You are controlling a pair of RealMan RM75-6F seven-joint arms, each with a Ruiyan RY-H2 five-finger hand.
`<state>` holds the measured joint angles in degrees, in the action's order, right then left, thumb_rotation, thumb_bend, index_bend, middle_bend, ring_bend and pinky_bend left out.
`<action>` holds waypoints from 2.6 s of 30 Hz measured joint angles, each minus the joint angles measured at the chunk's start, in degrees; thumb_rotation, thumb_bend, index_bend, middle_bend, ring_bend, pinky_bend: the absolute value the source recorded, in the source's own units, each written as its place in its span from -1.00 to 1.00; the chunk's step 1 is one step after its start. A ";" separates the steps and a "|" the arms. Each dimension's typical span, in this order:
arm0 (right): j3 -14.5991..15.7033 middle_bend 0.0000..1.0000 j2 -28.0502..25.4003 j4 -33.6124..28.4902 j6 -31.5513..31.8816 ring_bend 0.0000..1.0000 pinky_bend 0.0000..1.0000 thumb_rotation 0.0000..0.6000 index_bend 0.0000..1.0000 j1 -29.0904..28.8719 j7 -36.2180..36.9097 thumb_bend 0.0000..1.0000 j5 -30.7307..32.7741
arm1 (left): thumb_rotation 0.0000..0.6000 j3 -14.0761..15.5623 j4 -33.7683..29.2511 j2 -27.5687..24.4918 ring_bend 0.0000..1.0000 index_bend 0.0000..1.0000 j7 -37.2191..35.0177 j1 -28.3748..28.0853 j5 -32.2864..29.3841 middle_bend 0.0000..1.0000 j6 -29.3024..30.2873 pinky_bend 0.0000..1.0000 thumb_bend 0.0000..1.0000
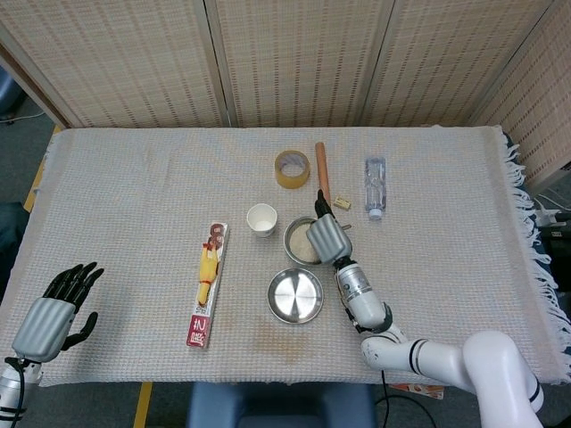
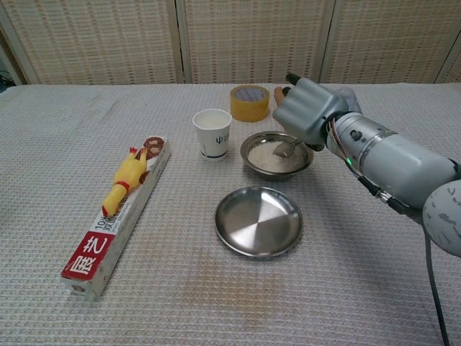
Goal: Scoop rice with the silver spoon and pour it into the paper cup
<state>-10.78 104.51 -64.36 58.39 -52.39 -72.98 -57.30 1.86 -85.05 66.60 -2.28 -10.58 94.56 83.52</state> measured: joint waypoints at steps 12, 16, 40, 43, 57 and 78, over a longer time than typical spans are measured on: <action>-4.40 0.19 -1.87 -5.06 -2.25 -0.74 -0.98 1.00 0.91 0.90 8.64 -0.31 9.00 | 1.00 0.01 -0.11 0.00 -1.00 -1.00 0.30 0.07 -0.01 -1.00 0.05 -0.77 -0.06; -5.80 0.19 -2.78 -6.13 -3.80 -0.74 -0.98 1.00 0.91 1.19 13.07 -0.31 12.19 | 1.00 0.02 -0.13 0.10 -1.00 -1.00 0.56 0.18 -0.08 -1.00 0.10 -0.77 -0.05; -7.07 0.19 -7.52 -6.19 -9.90 -0.74 -0.98 1.00 0.91 2.78 34.88 -0.31 17.39 | 1.00 -0.20 0.07 0.31 -1.00 -1.00 0.77 -0.01 -0.85 -1.00 -0.73 -0.77 -0.05; -6.89 0.19 -7.84 -5.90 -10.55 -0.74 -0.98 1.00 0.91 2.92 36.97 -0.31 17.46 | 1.00 -0.25 -0.09 0.34 -1.00 -1.00 0.98 -0.01 -0.87 -1.00 -0.69 -0.77 -0.06; -6.00 0.19 -9.65 -7.00 -10.16 -0.74 -0.98 1.00 0.91 2.62 41.32 -0.31 16.79 | 1.00 -0.19 -0.30 0.25 -1.00 -1.00 0.96 0.09 -0.76 -1.00 -0.52 -0.77 -0.06; -9.46 0.19 -11.15 -12.74 -8.29 -0.74 -0.98 1.00 0.91 -1.30 44.24 -0.31 18.13 | 1.00 -0.21 -0.51 -0.14 -1.00 -1.00 0.51 0.21 -0.91 -1.00 -0.45 -0.77 -0.06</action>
<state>-20.24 93.37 -77.09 50.11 -53.69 -28.74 -39.17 1.65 -85.56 66.46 -1.77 -10.37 93.65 83.07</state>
